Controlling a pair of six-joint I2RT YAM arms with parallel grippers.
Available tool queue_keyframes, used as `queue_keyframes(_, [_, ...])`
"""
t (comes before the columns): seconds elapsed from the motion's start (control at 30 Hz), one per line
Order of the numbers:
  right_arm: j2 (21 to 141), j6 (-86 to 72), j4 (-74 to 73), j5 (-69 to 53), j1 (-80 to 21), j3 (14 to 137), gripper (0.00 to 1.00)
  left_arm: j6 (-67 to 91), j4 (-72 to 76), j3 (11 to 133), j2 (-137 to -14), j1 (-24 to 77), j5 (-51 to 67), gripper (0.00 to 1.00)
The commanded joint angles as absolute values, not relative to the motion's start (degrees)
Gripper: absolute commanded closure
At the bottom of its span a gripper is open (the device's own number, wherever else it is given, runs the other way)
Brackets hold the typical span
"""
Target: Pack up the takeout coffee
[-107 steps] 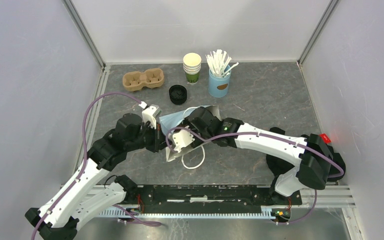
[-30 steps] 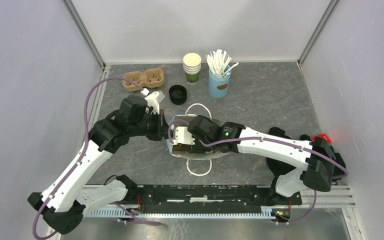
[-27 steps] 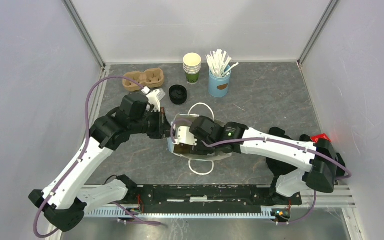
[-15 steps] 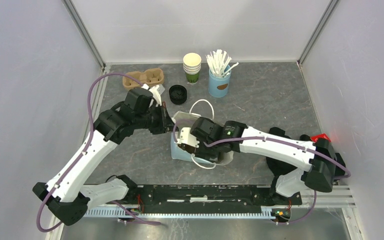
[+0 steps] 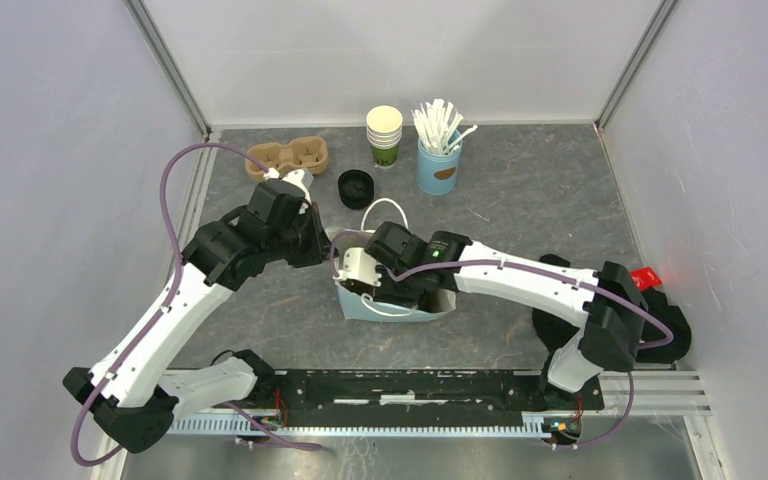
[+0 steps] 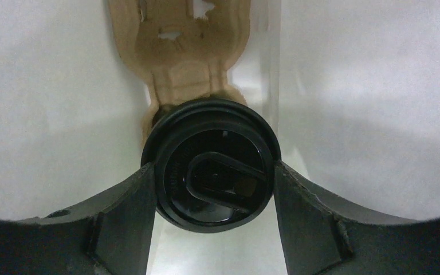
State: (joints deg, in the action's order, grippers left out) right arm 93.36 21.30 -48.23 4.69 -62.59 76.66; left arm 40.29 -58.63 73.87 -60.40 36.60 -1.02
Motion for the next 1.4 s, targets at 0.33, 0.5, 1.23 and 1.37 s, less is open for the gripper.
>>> queue_keyframes(0.33, [95.6,20.3,-47.1,2.0,-61.0,72.0,0.6,37.7,-55.3,74.1,-60.9,36.8,-4.7,0.98])
queue_keyframes(0.5, [91.5,17.0,-47.8,1.9,-60.9,75.9,0.48,37.5,-55.7,74.1,-61.1,36.8,-3.8,0.98])
queue_keyframes(1.23, [85.9,6.6,-55.9,6.5,-62.3,94.5,0.02,37.0,-54.3,74.4,-62.4,36.8,2.0,0.98])
queue_keyframes(1.37, [85.3,4.2,-56.7,6.8,-62.4,98.8,0.02,36.9,-54.5,74.7,-62.6,36.8,1.7,0.98])
